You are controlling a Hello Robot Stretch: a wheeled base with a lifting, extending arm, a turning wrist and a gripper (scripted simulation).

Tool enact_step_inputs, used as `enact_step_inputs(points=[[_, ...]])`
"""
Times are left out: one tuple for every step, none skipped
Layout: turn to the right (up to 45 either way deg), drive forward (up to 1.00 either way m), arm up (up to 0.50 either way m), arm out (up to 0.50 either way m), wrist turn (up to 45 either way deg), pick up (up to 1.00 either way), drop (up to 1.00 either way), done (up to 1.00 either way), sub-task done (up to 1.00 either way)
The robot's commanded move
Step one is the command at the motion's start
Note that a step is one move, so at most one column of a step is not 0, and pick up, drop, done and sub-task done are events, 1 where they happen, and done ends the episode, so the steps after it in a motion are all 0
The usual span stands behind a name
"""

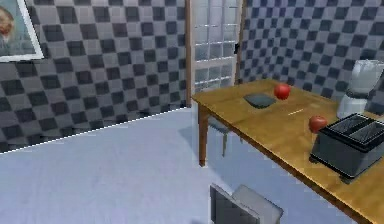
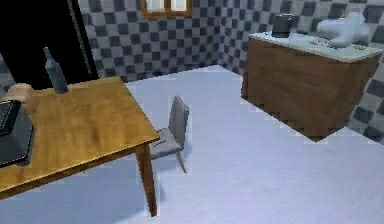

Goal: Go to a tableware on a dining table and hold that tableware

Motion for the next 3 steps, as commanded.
enact_step_inputs(points=[[-45.0,0.0,0.0,0.0,0.0,0.0,0.0,0.0,0.0],[-21.0,0.0,0.0,0.0,0.0,0.0,0.0,0.0,0.0],[45.0,0.0,0.0,0.0,0.0,0.0,0.0,0.0,0.0]])
